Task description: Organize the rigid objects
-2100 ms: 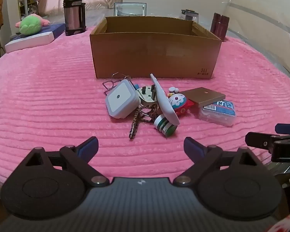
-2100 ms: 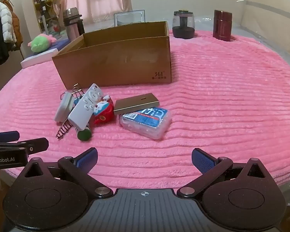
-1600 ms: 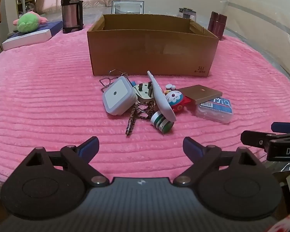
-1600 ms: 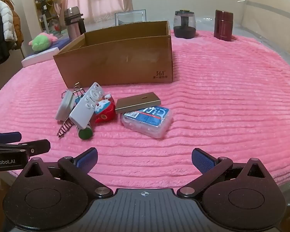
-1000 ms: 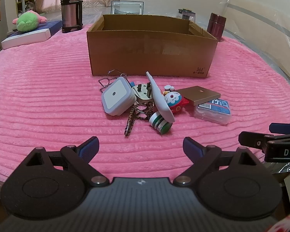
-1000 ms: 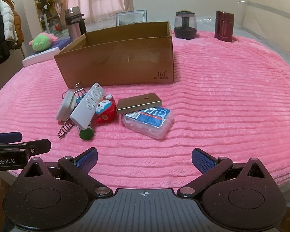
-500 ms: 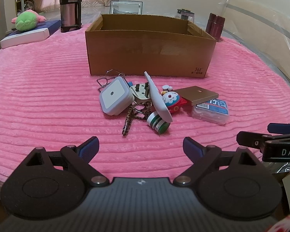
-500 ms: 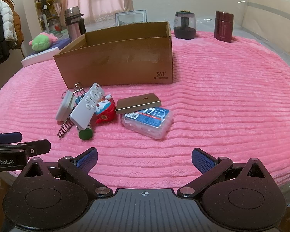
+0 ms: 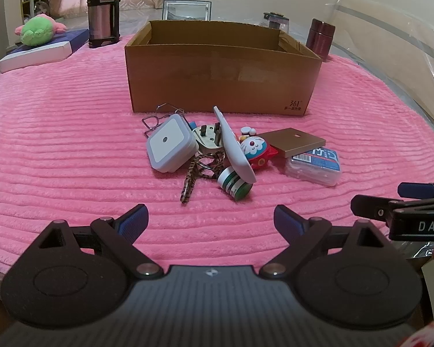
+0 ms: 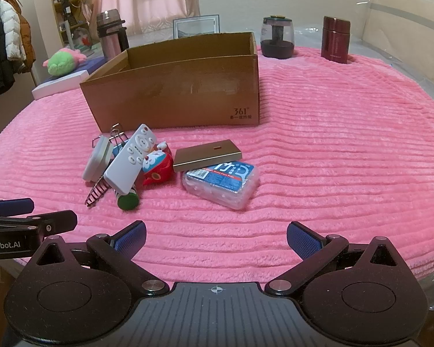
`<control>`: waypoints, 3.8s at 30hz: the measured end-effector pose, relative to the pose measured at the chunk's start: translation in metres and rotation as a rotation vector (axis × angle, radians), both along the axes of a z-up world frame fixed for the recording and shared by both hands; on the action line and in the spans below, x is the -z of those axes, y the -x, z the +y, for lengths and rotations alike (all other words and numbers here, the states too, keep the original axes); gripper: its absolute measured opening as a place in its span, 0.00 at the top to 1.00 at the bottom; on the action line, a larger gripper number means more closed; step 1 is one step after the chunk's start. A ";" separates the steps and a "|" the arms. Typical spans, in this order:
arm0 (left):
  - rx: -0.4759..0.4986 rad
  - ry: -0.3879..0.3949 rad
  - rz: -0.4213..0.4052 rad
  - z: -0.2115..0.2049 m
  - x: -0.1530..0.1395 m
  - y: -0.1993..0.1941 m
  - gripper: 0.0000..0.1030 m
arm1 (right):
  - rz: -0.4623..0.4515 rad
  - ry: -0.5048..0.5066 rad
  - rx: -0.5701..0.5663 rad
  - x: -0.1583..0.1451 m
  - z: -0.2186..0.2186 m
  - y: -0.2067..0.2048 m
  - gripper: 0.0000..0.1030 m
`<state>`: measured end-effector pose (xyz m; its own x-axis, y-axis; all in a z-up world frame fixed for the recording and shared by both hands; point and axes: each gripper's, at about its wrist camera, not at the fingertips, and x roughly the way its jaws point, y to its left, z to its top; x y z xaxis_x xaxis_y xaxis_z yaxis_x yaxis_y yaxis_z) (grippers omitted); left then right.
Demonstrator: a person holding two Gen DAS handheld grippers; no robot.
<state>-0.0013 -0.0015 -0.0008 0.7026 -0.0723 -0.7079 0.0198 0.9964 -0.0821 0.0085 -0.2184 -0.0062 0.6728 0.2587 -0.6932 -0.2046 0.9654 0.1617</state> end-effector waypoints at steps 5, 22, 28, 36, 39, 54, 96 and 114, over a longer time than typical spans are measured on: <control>0.002 -0.005 -0.002 0.000 0.000 0.000 0.11 | 0.000 -0.001 0.000 0.000 -0.001 -0.001 0.02; 0.073 -0.030 -0.035 -0.014 0.006 -0.023 0.13 | -0.039 0.015 -0.016 0.017 -0.013 -0.023 0.02; 0.092 -0.038 -0.040 -0.018 0.012 -0.039 0.14 | -0.078 0.026 -0.091 0.025 -0.017 -0.045 0.02; 0.116 -0.024 -0.047 -0.021 0.020 -0.063 0.19 | -0.080 0.083 -0.254 0.048 -0.011 -0.088 0.15; 0.122 -0.024 -0.041 -0.024 0.024 -0.071 0.20 | -0.077 0.099 -0.313 0.056 -0.008 -0.100 0.18; 0.142 -0.052 -0.018 -0.033 0.033 -0.104 0.48 | -0.054 0.096 -0.374 0.063 -0.006 -0.115 0.33; 0.285 -0.040 0.018 -0.007 0.047 -0.116 0.75 | 0.003 0.045 -0.248 0.066 0.005 -0.073 0.34; 0.269 0.119 0.099 0.004 0.040 -0.132 0.85 | 0.017 0.036 -0.232 0.068 0.008 -0.077 0.36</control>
<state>0.1303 0.0029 -0.0408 0.5750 -0.3333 -0.7472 0.2679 0.9396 -0.2130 0.0852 -0.2106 -0.0745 0.5860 0.3799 -0.7158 -0.4196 0.8979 0.1330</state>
